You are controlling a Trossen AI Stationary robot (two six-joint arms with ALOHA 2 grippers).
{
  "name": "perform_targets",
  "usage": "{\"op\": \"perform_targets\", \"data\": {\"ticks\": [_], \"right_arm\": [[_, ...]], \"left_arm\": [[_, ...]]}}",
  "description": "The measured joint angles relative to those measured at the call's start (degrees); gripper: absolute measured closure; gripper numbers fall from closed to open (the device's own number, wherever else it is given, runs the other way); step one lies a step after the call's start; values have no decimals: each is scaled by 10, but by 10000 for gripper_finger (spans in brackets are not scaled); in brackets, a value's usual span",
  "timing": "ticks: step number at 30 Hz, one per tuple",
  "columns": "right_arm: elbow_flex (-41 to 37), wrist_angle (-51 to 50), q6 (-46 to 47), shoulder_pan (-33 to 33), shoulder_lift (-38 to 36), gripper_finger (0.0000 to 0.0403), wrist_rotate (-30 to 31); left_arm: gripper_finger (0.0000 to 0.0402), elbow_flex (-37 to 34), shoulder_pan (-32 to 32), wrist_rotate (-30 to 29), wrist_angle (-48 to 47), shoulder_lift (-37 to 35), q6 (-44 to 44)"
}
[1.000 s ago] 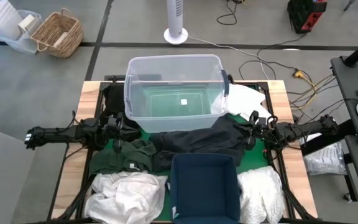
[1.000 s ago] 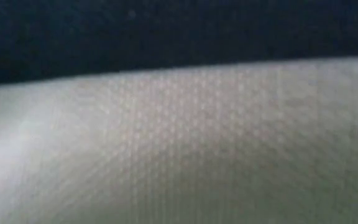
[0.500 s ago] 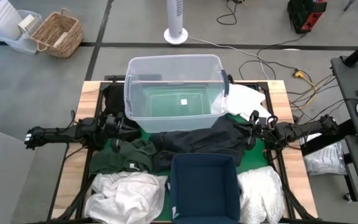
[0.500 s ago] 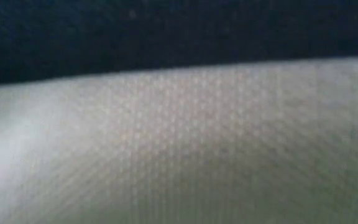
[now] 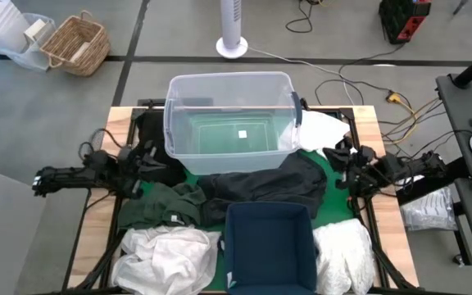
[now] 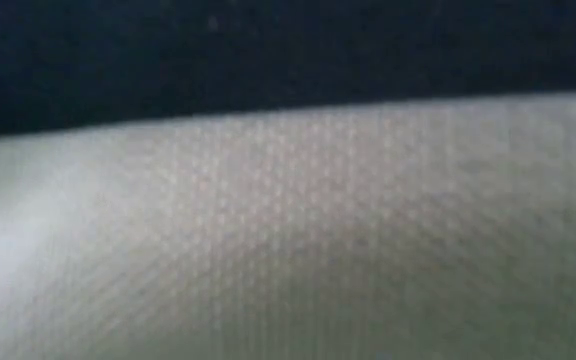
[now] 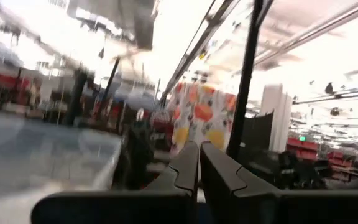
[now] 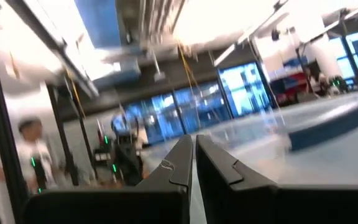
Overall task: Sort clothes
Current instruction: Put the white shirt into the transparent laundry bin
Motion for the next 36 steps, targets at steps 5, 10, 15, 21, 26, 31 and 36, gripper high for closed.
{"op": "perform_targets", "data": {"ticks": [5, 10, 15, 21, 26, 31, 36], "right_arm": [[36, -9, -20, 0, 0, 390, 0], [116, -74, -69, 0, 1, 390, 0], [221, -248, -100, 0, 1, 390, 1], [314, -397, -71, 0, 14, 390, 1], [340, -412, -86, 0, 20, 390, 1], [348, -411, -32, 0, 19, 390, 2], [348, -411, -2, 0, 19, 390, 2]], "left_arm": [[401, 105, 0, 0, -122, 10, 41], [401, 216, 0, -4, -263, 56, 52], [401, 294, 0, -5, -311, 105, 98], [401, 347, 0, -20, -353, 147, 100], [401, 365, 0, -19, -354, 172, 70], [401, 365, 0, 22, -355, 179, 54], [401, 364, 0, 30, -354, 178, -24]]}}
